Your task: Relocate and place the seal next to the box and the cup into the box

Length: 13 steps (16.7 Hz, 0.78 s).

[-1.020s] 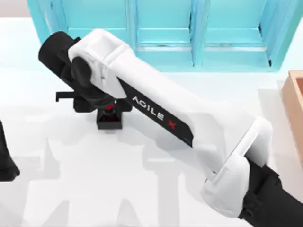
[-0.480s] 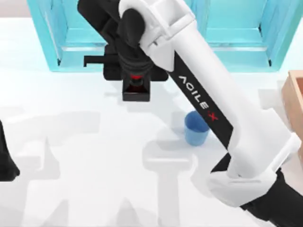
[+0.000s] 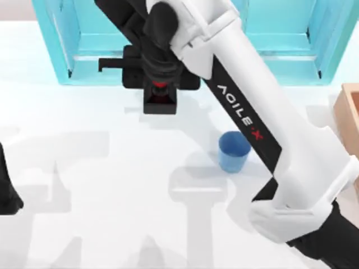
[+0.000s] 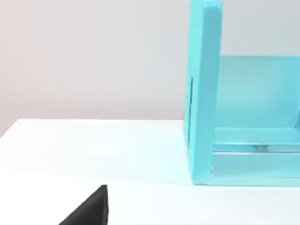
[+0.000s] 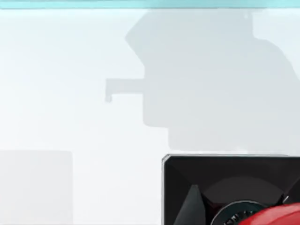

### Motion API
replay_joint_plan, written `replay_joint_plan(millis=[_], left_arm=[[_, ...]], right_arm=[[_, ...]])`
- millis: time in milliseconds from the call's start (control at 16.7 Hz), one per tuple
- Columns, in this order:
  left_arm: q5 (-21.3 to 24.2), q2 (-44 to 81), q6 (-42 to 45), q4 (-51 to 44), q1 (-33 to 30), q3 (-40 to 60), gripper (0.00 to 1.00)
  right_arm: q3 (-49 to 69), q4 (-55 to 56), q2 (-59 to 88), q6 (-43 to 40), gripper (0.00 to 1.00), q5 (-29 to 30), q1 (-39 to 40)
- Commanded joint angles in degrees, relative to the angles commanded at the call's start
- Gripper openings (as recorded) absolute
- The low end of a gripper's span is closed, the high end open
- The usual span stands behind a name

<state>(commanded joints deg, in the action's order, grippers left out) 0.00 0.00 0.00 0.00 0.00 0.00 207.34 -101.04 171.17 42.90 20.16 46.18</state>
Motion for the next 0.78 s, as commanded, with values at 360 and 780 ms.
replay_joint_plan(millis=[360,780], left_arm=[[0.0,0.0,0.0,0.0,0.0,0.0,1.00],[0.0,0.0,0.0,0.0,0.0,0.0,1.00]], right_arm=[[-15.7,7.2,-13.7,-2.3,0.00,-2.2,-0.8],[-59.9,23.0,-44.6,-7.4,0.00,-5.7,-4.4]])
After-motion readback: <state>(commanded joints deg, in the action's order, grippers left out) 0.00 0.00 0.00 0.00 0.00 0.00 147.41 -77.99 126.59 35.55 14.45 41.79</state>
